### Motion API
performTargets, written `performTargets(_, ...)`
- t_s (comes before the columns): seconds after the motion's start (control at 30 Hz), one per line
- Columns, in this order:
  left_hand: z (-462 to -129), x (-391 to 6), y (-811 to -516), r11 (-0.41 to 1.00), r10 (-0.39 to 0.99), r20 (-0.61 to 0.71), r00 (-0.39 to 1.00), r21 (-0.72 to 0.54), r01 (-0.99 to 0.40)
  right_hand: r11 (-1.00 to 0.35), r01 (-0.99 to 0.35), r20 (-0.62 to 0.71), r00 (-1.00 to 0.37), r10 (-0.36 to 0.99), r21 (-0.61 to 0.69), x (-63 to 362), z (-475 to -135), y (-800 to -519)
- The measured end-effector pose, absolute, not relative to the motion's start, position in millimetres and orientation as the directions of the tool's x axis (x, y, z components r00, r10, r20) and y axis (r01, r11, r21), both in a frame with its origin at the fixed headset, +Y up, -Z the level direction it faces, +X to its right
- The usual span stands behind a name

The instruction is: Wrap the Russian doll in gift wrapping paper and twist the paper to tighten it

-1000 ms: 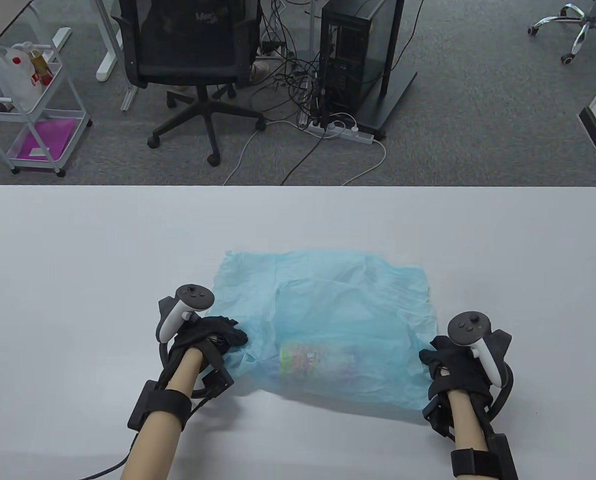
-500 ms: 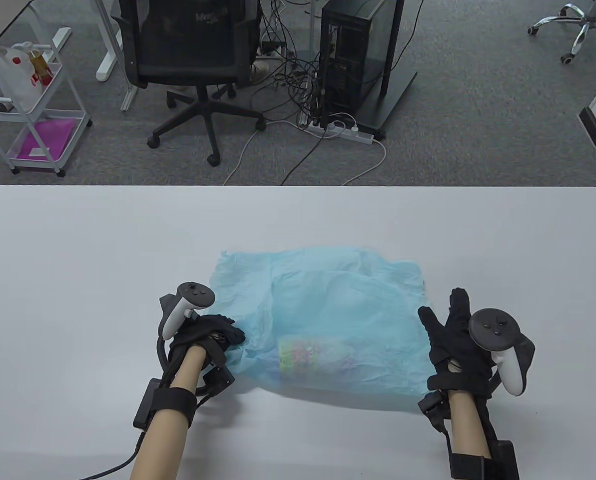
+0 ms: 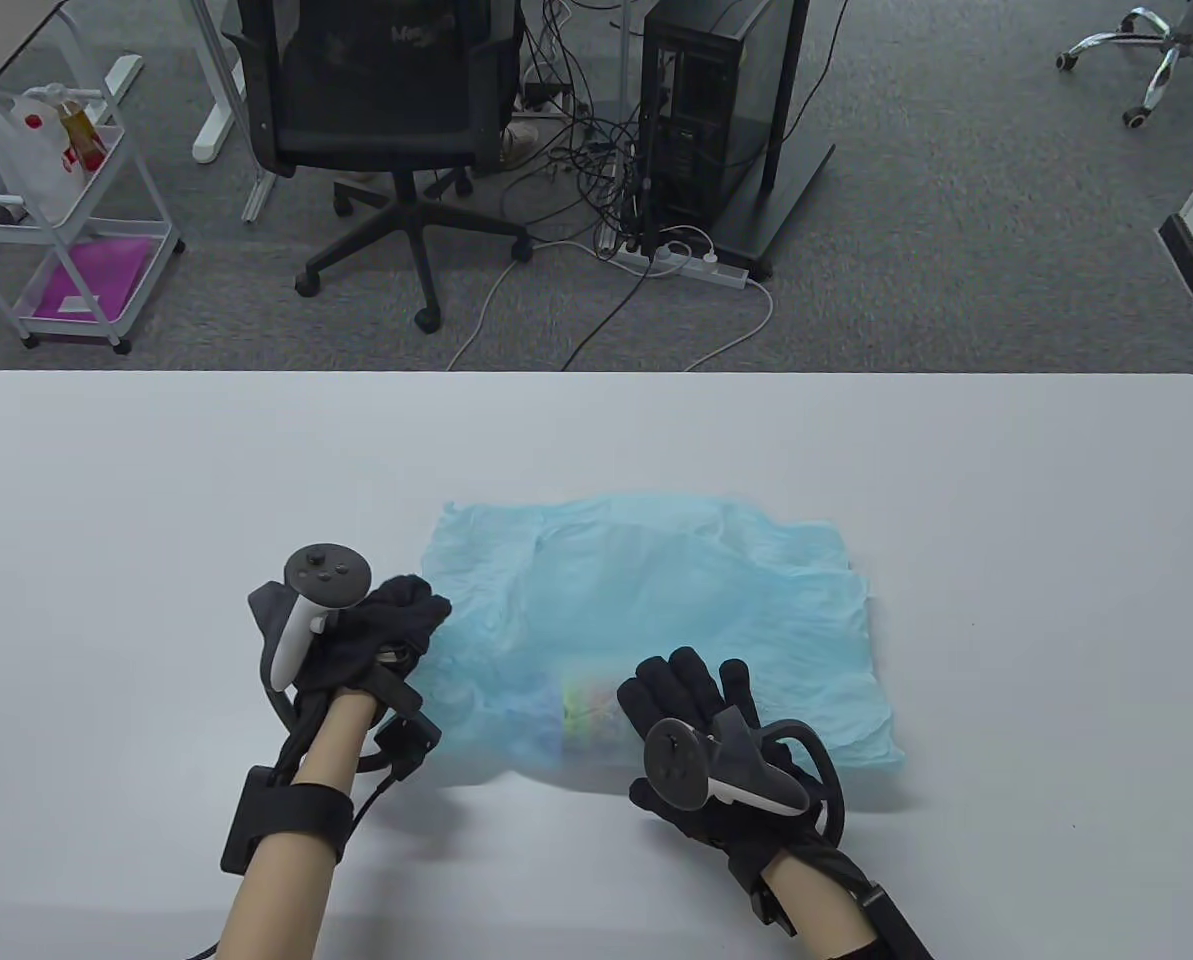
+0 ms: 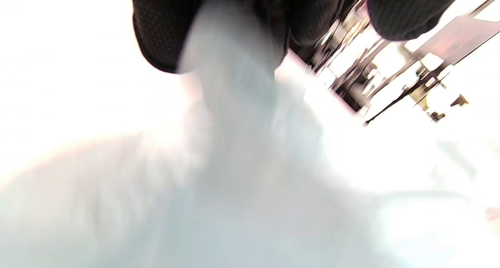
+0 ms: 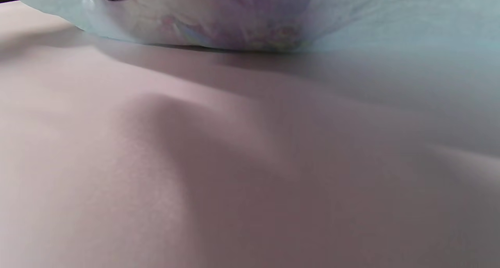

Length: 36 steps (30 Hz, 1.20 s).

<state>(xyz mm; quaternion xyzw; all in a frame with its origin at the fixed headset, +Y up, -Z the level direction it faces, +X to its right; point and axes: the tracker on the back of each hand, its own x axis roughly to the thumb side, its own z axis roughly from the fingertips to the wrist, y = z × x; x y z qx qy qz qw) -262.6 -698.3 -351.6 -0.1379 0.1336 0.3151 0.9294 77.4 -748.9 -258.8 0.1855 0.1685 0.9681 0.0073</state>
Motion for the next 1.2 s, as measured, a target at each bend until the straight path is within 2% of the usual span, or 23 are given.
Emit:
performTargets(0.1,-329,-246,-645,0.910,0.415,-0.118,0.902,0.078,-0.408,-0.928,0.025,0.320,-0.942,0.103,0.372,79,-266,-750)
performTargets(0.2,-304,-210,-626,0.957,0.213,0.065,0.975,0.186,-0.222,-0.921,0.012,0.298,-0.948,0.113,0.389,80,-269,-751)
performTargets(0.3,-283,-164,-643,0.984,0.058,0.264,0.963,0.146,-0.099,-0.920,-0.006,0.280,-0.952,0.125,0.392,81,-271,-750)
performTargets(0.37,-275,-133,-669,0.999,0.004,0.350,0.937,0.039,-0.019,-0.921,-0.020,0.264,-0.955,0.132,0.388,82,-272,-751)
performTargets(0.47,-272,-105,-700,0.991,-0.059,0.400,0.915,-0.089,0.103,-0.920,-0.031,0.252,-0.958,0.139,0.390,84,-273,-752)
performTargets(0.6,-272,-83,-727,0.954,-0.265,0.395,0.880,-0.027,0.299,-0.915,-0.083,0.241,-0.952,0.191,0.395,88,-273,-753)
performTargets(0.63,-272,-81,-729,0.947,-0.281,0.397,0.874,-0.030,0.319,-0.910,-0.097,0.241,-0.948,0.208,0.402,89,-273,-753)
performTargets(0.8,-275,-78,-744,0.933,-0.288,0.393,0.873,-0.089,0.348,-0.858,-0.204,0.247,-0.904,0.350,0.471,94,-276,-753)
performTargets(0.97,-278,-82,-742,0.953,-0.148,0.402,0.904,-0.187,0.239,-0.763,-0.332,0.214,-0.829,0.516,0.555,100,-277,-760)
performTargets(1.03,-284,-83,-740,0.937,-0.121,0.406,0.906,-0.255,0.239,-0.815,-0.291,0.258,-0.849,0.461,0.501,96,-270,-757)
performTargets(1.13,-293,-85,-740,0.903,-0.020,0.404,0.915,-0.386,0.190,-0.913,-0.117,0.361,-0.893,0.268,0.390,88,-259,-749)
performTargets(1.2,-298,-87,-742,0.866,0.042,0.410,0.911,-0.469,0.171,-0.933,-0.037,0.389,-0.903,0.185,0.357,83,-256,-748)
